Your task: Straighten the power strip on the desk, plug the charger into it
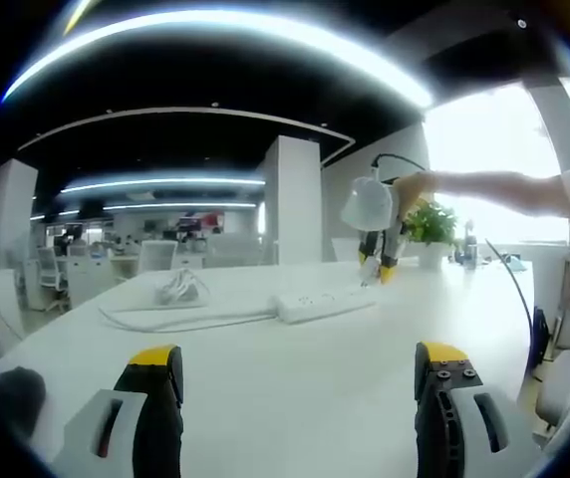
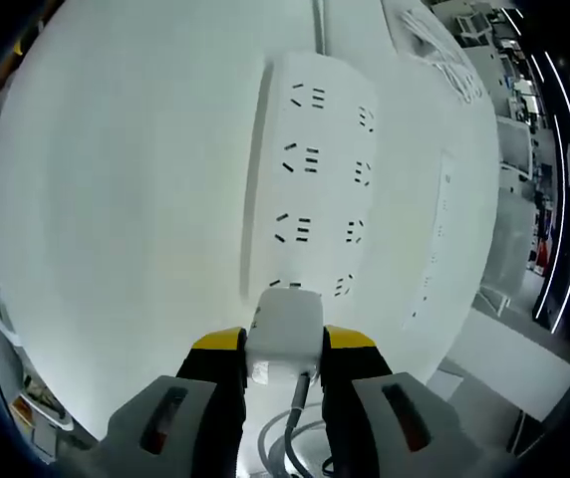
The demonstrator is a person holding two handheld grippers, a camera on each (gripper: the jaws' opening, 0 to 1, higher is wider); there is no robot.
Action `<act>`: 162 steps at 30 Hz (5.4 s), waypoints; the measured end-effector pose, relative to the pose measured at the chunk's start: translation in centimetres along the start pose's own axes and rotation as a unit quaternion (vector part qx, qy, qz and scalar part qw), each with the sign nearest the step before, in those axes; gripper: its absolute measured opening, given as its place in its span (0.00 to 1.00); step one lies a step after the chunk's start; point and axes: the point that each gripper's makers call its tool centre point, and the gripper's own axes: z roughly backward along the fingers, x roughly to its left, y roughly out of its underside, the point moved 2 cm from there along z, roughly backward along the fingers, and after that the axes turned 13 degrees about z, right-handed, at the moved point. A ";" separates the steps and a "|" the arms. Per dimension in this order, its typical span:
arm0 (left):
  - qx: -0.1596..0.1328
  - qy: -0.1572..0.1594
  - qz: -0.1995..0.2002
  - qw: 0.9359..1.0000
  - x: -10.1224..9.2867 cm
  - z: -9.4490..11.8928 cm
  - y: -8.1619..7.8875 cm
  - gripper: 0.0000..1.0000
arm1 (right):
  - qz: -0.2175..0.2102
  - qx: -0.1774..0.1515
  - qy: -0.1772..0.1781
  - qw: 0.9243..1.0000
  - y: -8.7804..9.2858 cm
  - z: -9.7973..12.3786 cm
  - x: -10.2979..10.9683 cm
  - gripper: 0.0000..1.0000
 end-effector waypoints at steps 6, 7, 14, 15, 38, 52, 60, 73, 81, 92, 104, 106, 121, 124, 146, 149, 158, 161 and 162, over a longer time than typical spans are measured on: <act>0.000 0.000 0.002 1.000 0.0 0.0 0.0 0.99 | 0.002 0.002 -0.003 1.000 0.1 -0.3 0.0 0.27; 0.000 0.000 0.002 1.000 0.0 0.0 0.1 0.99 | 0.001 0.003 -0.004 1.000 0.1 -0.3 0.1 0.27; 0.000 0.001 0.003 1.000 0.0 0.0 0.1 0.99 | 0.007 0.014 -0.004 1.000 0.0 -0.4 0.0 0.27; 0.000 0.001 0.003 1.000 0.1 0.0 0.1 0.99 | 0.009 0.014 -0.004 1.000 0.0 -0.4 0.0 0.27; 0.004 0.000 0.004 1.000 0.1 -0.2 0.4 0.99 | 0.001 0.031 -0.049 0.998 -0.4 -0.6 -0.5 0.27; 0.007 -0.002 0.004 1.000 -0.1 -0.2 0.7 0.99 | -0.023 0.043 -0.071 0.996 -0.5 -1.0 -0.4 0.27; 0.012 0.000 0.003 1.000 -0.4 -0.4 0.9 0.99 | -0.020 0.046 -0.068 0.996 -0.9 -1.2 -0.4 0.27; 0.016 0.004 -0.003 1.000 -0.6 -1.0 0.6 0.99 | -0.041 -0.021 -0.038 0.998 -1.1 -1.1 -0.7 0.27; 0.017 0.010 -0.006 1.000 -1.1 -1.3 0.6 0.99 | -0.044 -0.041 0.007 0.998 -1.3 -0.8 -1.5 0.35; 0.013 0.012 -0.006 1.000 -1.2 -1.0 0.4 0.99 | -0.037 -0.041 0.031 0.998 -1.2 0.9 -1.6 0.48; 0.008 0.014 -0.007 1.000 -1.3 -0.5 0.1 0.99 | -0.034 -0.031 0.038 0.998 -0.7 1.2 -1.1 0.30; 0.009 0.014 -0.007 1.000 -1.3 -0.4 0.2 0.99 | -0.041 -0.033 0.031 0.998 -0.8 1.2 -0.9 0.26; 0.009 0.018 -0.009 1.000 -2.1 -0.7 0.1 0.99 | -0.062 -0.054 -0.010 0.997 -0.7 1.1 -1.3 0.21; 0.008 0.020 -0.009 1.000 -2.4 -1.0 0.0 0.99 | -0.063 -0.049 -0.029 0.996 -0.8 1.0 -1.4 0.21; 0.010 0.030 -0.003 1.000 -3.4 -2.1 0.5 0.99 | -0.068 -0.061 -0.037 0.995 -1.1 0.3 -0.9 0.21; 0.011 0.026 -0.004 1.000 -3.1 -2.0 0.5 0.99 | -0.076 -0.079 -0.015 0.994 -1.1 0.3 -0.9 0.22; 0.021 0.024 -0.011 0.999 -3.0 -1.8 0.7 0.99 | -0.049 -0.080 0.020 0.995 -1.3 0.3 -0.9 0.24; 0.022 0.023 -0.010 0.999 -3.0 -1.7 0.7 0.99 | -0.044 -0.088 0.020 0.995 -1.3 0.3 -0.9 0.24; 0.022 0.023 -0.011 0.999 -3.0 -1.7 0.7 0.99 | -0.039 -0.091 0.022 0.995 -1.4 0.3 -0.9 0.24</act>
